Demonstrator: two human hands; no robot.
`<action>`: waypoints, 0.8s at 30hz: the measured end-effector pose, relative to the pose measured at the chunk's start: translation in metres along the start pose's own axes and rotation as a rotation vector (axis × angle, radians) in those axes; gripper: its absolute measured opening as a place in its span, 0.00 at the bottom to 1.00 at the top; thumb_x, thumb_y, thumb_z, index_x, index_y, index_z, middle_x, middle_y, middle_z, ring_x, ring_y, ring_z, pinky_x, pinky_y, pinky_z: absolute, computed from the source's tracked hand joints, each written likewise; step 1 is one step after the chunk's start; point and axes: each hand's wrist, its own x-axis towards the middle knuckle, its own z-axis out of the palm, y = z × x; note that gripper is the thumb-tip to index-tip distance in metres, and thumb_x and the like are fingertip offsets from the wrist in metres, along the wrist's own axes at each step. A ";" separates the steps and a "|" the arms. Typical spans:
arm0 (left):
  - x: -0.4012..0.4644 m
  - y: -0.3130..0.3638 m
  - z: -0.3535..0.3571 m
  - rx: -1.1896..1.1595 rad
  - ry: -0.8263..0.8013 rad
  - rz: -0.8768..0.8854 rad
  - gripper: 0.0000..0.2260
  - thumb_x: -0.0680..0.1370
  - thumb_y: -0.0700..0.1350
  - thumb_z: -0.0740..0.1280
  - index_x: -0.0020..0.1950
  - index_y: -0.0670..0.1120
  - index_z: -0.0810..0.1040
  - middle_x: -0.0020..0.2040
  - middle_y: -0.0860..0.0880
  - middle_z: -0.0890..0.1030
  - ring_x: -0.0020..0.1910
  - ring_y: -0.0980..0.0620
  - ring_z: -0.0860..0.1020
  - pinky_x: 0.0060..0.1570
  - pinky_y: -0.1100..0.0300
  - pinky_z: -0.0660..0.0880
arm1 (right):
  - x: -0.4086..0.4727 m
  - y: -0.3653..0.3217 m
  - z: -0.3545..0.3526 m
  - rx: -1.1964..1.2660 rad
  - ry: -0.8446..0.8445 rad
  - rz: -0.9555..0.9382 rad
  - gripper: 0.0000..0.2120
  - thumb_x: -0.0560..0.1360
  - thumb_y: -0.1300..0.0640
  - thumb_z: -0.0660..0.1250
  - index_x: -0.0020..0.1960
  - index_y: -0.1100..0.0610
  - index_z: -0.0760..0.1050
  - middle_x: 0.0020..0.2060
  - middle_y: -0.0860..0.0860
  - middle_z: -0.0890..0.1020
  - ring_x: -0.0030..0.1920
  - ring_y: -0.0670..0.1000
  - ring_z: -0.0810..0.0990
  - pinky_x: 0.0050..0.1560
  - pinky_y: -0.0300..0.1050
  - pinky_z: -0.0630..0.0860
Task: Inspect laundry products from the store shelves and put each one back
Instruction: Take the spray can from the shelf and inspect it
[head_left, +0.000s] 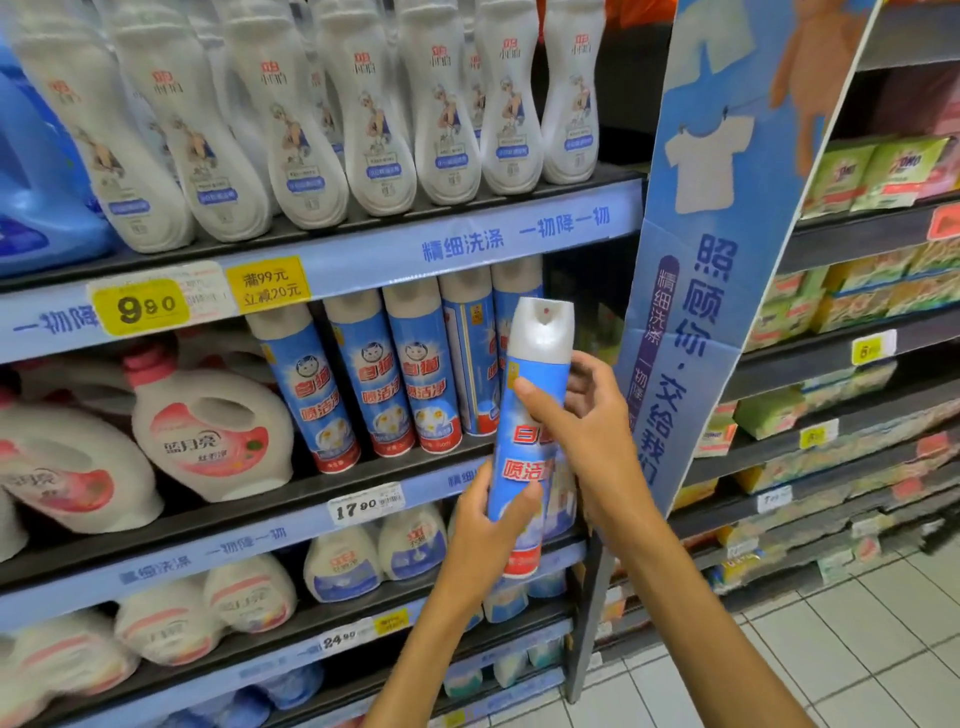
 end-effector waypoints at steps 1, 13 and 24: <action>-0.007 0.002 -0.003 -0.029 -0.003 -0.026 0.12 0.72 0.57 0.70 0.53 0.55 0.77 0.43 0.54 0.85 0.41 0.56 0.84 0.37 0.67 0.77 | 0.002 0.000 -0.002 0.106 -0.070 0.116 0.24 0.70 0.54 0.73 0.63 0.58 0.71 0.54 0.54 0.81 0.50 0.48 0.82 0.50 0.41 0.80; -0.050 0.024 -0.017 -0.078 -0.022 -0.256 0.29 0.66 0.66 0.60 0.57 0.48 0.78 0.45 0.46 0.86 0.40 0.50 0.84 0.43 0.56 0.81 | -0.002 -0.009 0.012 0.423 -0.294 0.285 0.23 0.73 0.48 0.64 0.60 0.64 0.74 0.43 0.54 0.83 0.42 0.49 0.83 0.45 0.43 0.81; -0.074 0.020 -0.029 -0.440 -0.290 -0.368 0.31 0.73 0.67 0.53 0.54 0.43 0.82 0.43 0.40 0.83 0.36 0.45 0.82 0.38 0.54 0.80 | -0.026 0.007 0.017 0.768 -0.438 0.443 0.29 0.72 0.38 0.59 0.62 0.60 0.74 0.49 0.56 0.83 0.47 0.52 0.83 0.48 0.47 0.80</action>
